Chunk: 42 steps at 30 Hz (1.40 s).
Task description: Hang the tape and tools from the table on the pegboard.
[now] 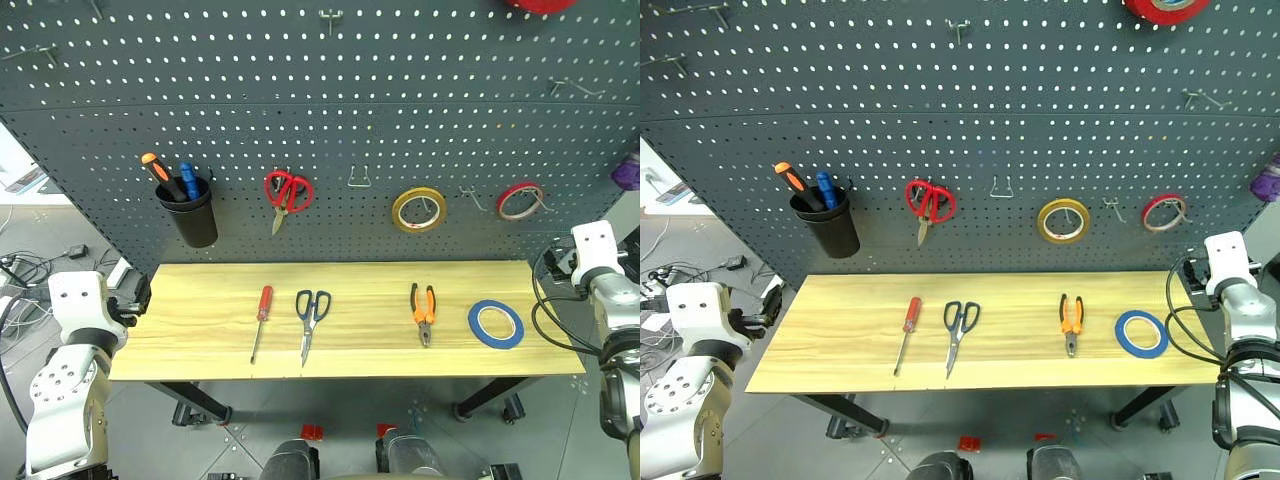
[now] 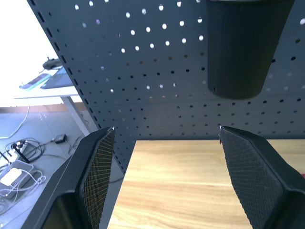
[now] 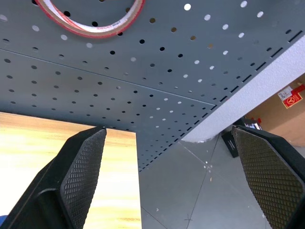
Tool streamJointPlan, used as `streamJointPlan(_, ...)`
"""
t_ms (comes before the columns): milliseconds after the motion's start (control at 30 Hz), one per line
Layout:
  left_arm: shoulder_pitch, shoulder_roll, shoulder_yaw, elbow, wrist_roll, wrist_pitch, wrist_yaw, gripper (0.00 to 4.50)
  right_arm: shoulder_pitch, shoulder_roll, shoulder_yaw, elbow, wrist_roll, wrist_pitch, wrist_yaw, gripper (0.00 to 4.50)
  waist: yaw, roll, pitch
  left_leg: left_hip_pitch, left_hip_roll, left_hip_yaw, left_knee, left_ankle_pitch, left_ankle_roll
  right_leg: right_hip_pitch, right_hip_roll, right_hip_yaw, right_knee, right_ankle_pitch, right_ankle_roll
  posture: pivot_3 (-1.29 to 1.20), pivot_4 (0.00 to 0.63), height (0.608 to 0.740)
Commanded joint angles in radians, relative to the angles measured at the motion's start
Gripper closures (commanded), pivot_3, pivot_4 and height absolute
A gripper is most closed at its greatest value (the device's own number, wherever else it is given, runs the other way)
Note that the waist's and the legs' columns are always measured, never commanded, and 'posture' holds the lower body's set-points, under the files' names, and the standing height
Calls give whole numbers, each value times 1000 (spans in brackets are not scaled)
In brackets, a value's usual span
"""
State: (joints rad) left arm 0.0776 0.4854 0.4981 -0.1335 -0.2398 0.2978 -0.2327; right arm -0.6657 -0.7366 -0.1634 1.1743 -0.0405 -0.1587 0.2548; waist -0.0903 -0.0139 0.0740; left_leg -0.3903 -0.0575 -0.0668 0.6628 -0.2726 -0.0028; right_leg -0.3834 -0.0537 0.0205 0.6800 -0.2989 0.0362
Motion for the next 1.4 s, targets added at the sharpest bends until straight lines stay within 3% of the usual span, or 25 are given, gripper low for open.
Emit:
streamJointPlan(33,-10,25,10,-8,10,-28,-12,825,-41,-16,-1,-12,-3,-18,-7,0,-1,1,-1,0,0,0,0,0,0,0,0,0,0,0,0,-129,30,740)
streamJointPlan(367,27,24,-1,-19,43,-39,-22,825,-31,-4,9,-25,3,-25,55,0,-1,0,-3,0,0,0,0,-1,1,0,0,0,0,0,0,-129,44,740)
streamJointPlan(533,35,-7,-11,-67,-1,-16,-36,825,3,-12,6,-46,20,-26,156,0,0,0,-3,0,0,0,0,-1,2,1,0,0,0,0,0,-140,62,740)
streamJointPlan(733,32,-36,-39,-133,-12,80,-2,825,49,-15,-11,-124,48,16,215,0,-2,2,0,8,0,0,0,-3,5,9,0,0,-2,0,-1,-175,97,740)
streamJointPlan(800,26,-49,-46,-168,-77,146,-32,825,91,-12,-17,-204,78,58,274,0,-4,3,3,10,0,0,0,-3,6,11,0,0,-2,-1,-1,-202,124,740)
streamJointPlan(1033,26,45,-247,-220,19,76,-176,825,307,-23,-9,-608,147,315,407,0,-6,8,40,11,1,0,1,-4,7,14,-1,0,-2,-1,-1,-261,180,740)
streamJointPlan(1167,-28,113,-401,-300,-33,94,-359,825,386,-19,27,-826,151,504,433,0,-18,15,65,11,1,0,1,-4,7,13,-1,0,-2,-1,-1,-274,198,740)
streamJointPlan(1300,-65,197,-518,-305,26,81,-458,825,388,-6,63,-908,141,648,418,0,-32,17,81,11,1,1,0,-4,7,12,0,1,-1,-1,-1,-288,211,740)
streamJointPlan(1400,-119,202,-589,-292,3,95,-530,825,355,20,121,-907,135,736,433,0,-49,13,100,11,2,1,0,-4,7,11,0,0,-1,-1,-1,-300,225,740)
